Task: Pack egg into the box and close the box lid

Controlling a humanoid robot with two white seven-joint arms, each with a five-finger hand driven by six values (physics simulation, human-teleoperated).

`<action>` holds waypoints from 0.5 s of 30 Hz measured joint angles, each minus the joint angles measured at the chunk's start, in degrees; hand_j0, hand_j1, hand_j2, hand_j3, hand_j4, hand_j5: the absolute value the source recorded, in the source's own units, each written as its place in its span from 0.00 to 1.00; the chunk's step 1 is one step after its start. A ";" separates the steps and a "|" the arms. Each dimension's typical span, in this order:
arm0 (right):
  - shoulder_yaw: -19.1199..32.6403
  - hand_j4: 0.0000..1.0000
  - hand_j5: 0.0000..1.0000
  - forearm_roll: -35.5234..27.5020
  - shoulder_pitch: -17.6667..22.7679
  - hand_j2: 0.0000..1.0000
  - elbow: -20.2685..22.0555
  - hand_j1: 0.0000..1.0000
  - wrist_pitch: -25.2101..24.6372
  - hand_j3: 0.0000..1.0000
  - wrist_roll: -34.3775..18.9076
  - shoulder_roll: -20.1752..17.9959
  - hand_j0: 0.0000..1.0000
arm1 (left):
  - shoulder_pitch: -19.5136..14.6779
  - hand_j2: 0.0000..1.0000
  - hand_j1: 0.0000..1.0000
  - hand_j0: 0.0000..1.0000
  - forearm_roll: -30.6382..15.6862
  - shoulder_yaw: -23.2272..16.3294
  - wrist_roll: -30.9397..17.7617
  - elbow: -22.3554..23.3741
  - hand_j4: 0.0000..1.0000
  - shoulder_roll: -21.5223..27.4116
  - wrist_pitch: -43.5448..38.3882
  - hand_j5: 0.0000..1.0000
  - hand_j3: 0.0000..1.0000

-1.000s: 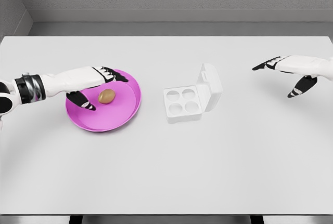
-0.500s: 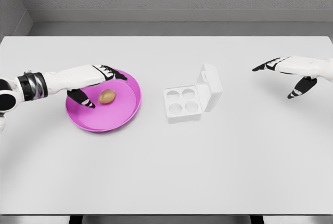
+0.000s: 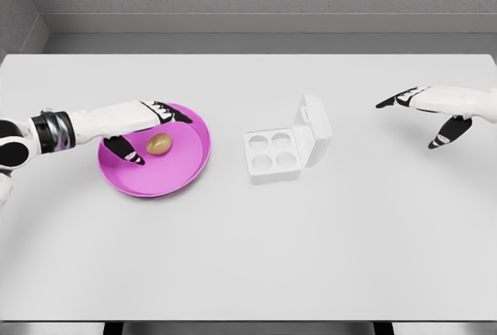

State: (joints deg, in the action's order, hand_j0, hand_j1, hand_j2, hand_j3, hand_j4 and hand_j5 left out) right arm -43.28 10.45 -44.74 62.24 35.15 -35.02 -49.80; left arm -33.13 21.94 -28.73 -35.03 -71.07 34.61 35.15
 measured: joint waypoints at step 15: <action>-0.33 1.00 1.00 -0.01 0.00 1.00 -0.12 1.00 0.00 1.00 0.00 -0.06 1.00 | 0.00 1.00 1.00 1.00 0.32 -0.34 0.00 1.49 1.00 -0.46 0.00 1.00 1.00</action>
State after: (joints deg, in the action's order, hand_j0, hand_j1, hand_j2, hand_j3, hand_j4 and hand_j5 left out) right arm -43.61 10.44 -44.74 62.12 35.15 -35.02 -49.86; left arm -33.13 22.27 -29.07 -35.03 -69.58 34.15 35.15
